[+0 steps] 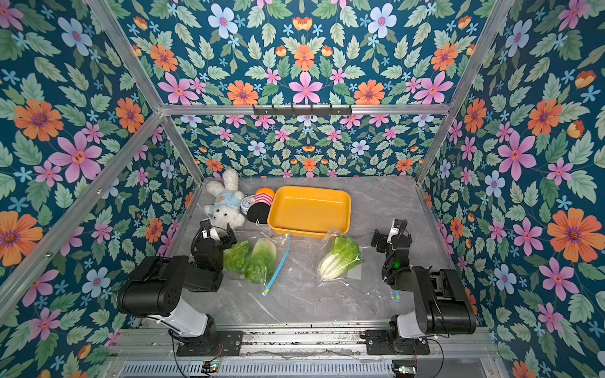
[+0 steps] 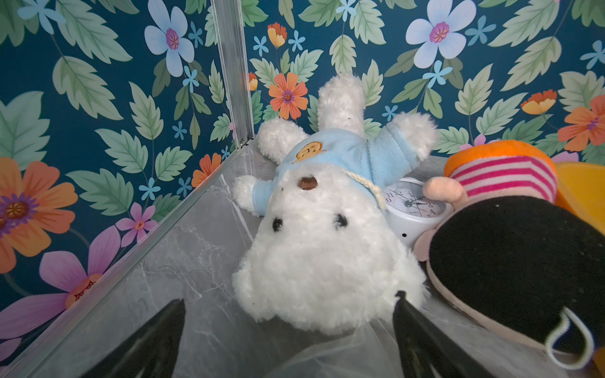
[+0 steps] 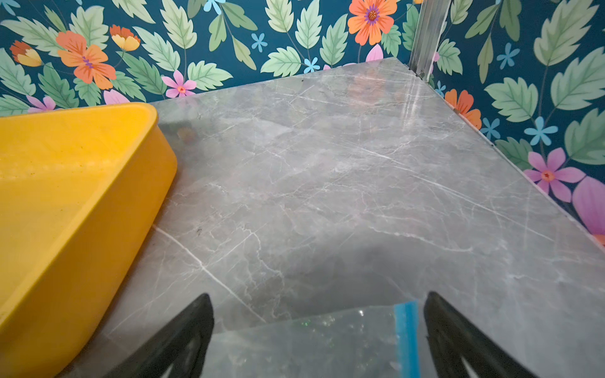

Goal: Put the chinese cabbages into a zipper bag and zip it
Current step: Reset both arms

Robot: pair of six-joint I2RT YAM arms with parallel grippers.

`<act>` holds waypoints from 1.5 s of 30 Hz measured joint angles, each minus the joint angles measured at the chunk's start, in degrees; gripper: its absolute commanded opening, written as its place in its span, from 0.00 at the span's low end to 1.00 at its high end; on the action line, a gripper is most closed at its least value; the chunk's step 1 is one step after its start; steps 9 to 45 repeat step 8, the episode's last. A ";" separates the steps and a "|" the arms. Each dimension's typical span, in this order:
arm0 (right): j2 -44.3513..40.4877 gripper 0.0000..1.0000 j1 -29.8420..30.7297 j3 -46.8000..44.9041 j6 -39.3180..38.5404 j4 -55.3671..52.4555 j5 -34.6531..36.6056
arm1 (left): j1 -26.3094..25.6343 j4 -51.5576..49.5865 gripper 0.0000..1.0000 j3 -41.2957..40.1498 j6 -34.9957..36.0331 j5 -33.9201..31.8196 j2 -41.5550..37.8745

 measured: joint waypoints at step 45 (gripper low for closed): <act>0.00 0.99 0.04 -0.02 0.00 0.09 -0.02 | -0.28 -0.09 1.00 0.48 0.31 -0.26 0.33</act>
